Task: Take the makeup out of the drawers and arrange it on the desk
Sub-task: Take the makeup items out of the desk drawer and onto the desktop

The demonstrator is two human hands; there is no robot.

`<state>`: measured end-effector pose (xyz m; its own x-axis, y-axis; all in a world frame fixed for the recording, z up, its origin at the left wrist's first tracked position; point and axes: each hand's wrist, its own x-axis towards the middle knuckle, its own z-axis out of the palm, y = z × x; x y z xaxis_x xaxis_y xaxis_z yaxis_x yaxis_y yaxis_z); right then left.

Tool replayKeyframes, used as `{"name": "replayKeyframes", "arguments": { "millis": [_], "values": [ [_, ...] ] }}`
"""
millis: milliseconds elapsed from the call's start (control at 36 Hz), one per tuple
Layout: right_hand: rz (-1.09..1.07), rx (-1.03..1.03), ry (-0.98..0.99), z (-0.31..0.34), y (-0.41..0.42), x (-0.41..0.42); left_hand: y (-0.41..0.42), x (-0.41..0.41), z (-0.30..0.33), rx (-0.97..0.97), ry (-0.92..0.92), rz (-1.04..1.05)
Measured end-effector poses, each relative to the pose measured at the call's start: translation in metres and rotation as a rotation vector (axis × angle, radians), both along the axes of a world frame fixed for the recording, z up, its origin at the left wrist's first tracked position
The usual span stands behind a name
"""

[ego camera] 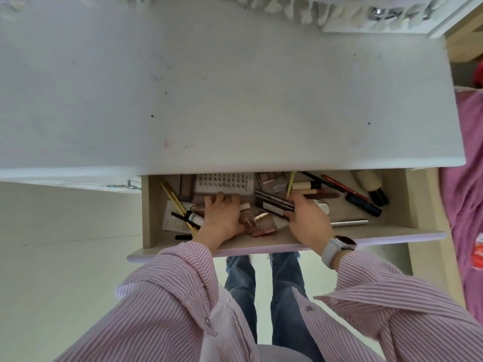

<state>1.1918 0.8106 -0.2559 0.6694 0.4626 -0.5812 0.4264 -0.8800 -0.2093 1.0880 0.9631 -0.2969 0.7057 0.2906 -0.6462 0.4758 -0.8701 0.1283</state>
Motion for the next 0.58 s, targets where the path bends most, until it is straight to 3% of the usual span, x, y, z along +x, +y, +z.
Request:
{"name": "replayKeyframes", "arguments": {
  "millis": [250,500,583],
  "values": [
    [0.189,0.197,-0.102,0.013,-0.013,0.000,0.010,-0.006,0.014,-0.041,-0.112,-0.183],
    [0.293,0.453,-0.177,0.046,-0.009,0.008,0.022,-0.029,0.059,-0.221,-0.315,-0.013],
    [0.245,0.599,-0.157,0.068,0.005,0.011,0.030,-0.035,0.083,-0.275,-0.425,0.137]
  ]
}}
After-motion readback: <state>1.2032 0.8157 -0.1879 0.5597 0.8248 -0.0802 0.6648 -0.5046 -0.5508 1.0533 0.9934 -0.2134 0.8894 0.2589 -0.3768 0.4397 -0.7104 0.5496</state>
